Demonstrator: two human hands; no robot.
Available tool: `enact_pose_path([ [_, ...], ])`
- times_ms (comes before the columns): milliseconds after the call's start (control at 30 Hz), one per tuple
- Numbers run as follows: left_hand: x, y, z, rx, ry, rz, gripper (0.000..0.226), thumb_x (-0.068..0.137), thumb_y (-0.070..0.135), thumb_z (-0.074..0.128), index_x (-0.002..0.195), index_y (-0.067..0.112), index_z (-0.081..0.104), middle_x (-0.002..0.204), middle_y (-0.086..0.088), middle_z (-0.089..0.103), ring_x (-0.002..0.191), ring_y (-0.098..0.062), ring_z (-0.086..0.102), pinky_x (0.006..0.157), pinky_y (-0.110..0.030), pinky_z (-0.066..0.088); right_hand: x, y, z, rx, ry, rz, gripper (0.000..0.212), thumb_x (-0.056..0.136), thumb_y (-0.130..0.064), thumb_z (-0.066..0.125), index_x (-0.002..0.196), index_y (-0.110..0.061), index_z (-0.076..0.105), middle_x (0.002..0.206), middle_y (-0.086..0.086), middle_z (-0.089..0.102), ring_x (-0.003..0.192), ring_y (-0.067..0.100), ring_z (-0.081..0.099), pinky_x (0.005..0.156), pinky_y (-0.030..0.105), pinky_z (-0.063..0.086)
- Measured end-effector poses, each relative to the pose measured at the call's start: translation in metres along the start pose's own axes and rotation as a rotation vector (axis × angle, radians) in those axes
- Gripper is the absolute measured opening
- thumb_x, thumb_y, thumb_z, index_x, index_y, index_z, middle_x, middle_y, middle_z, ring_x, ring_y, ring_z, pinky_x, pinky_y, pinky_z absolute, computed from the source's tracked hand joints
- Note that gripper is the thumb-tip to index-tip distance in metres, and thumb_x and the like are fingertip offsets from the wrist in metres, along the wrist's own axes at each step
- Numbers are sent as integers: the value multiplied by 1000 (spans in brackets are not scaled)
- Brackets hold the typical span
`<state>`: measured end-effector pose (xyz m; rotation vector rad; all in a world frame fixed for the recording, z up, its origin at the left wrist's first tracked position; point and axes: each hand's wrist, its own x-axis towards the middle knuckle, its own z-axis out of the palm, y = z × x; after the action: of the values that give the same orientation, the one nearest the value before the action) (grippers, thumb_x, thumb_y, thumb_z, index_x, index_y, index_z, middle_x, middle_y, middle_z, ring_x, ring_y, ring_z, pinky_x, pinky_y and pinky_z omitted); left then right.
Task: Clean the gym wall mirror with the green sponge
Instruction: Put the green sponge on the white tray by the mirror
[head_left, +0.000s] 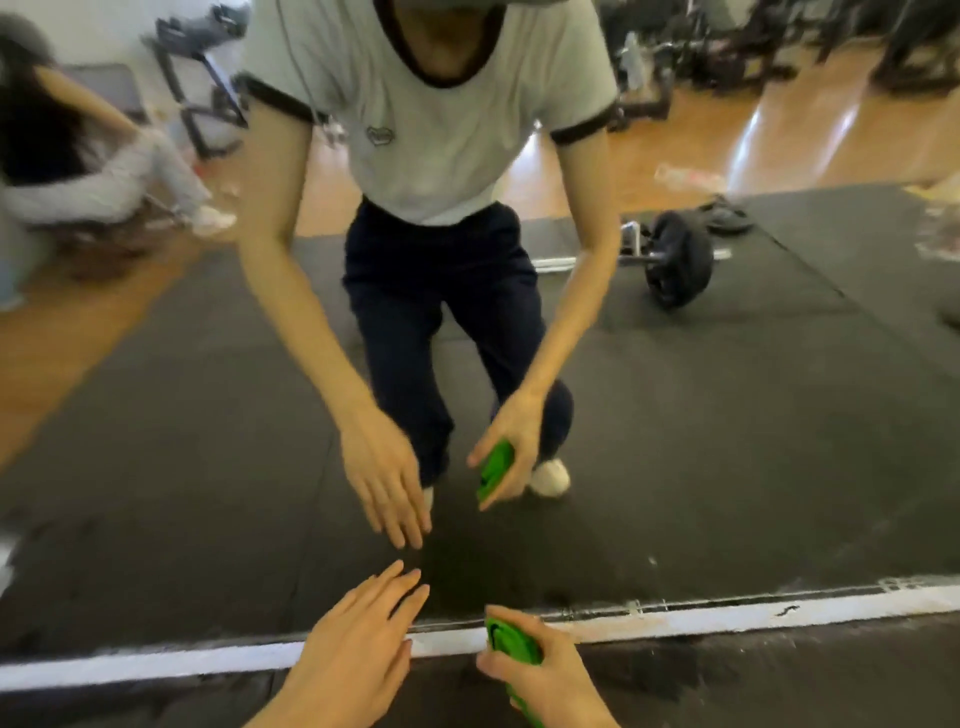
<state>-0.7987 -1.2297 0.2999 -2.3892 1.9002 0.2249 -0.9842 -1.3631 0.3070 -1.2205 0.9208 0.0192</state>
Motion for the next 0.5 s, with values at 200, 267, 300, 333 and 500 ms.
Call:
enact_pose_path([
  [200, -83, -41, -86, -69, 34, -269, 51, 69, 40, 39, 89, 24, 83, 92, 10, 77, 86, -9, 76, 64, -22, 59, -36, -92, 83, -635, -16, -377, 55, 90, -48, 69, 141, -39, 52, 124, -6, 43, 132, 0, 38, 108, 13, 28],
  [267, -113, -53, -116, -104, 64, -356, 48, 74, 35, 42, 99, 24, 82, 101, 9, 77, 96, -10, 74, 75, -22, 59, -44, -120, 116, -921, -127, -492, 55, 94, -54, 58, 146, -40, 46, 134, -5, 41, 137, 11, 35, 111, 29, 33],
  [300, -129, -59, -128, -147, 96, -424, 46, 83, 30, 45, 115, 23, 77, 117, 7, 73, 111, -12, 70, 90, -24, 56, -51, -133, 132, -1066, -189, -556, 52, 95, -55, 50, 145, -39, 45, 137, -4, 41, 136, 15, 37, 108, 36, 36],
  [333, -139, -63, -134, -176, 95, -502, 44, 90, 29, 49, 128, 22, 70, 131, 7, 66, 124, -14, 63, 102, -27, 50, -56, -141, 143, -1216, -225, -658, 51, 93, -55, 40, 140, -38, 50, 134, -5, 45, 130, 17, 43, 101, 42, 42],
  [500, -233, -69, -180, -261, 67, -830, 30, 54, 31, 78, 83, 25, 80, 79, 10, 73, 66, -10, 72, 56, -24, 57, -93, -192, 221, -1653, -355, -1060, 36, 64, -59, 60, 93, -43, 71, 86, -14, 60, 76, 8, 64, 56, 26, 53],
])
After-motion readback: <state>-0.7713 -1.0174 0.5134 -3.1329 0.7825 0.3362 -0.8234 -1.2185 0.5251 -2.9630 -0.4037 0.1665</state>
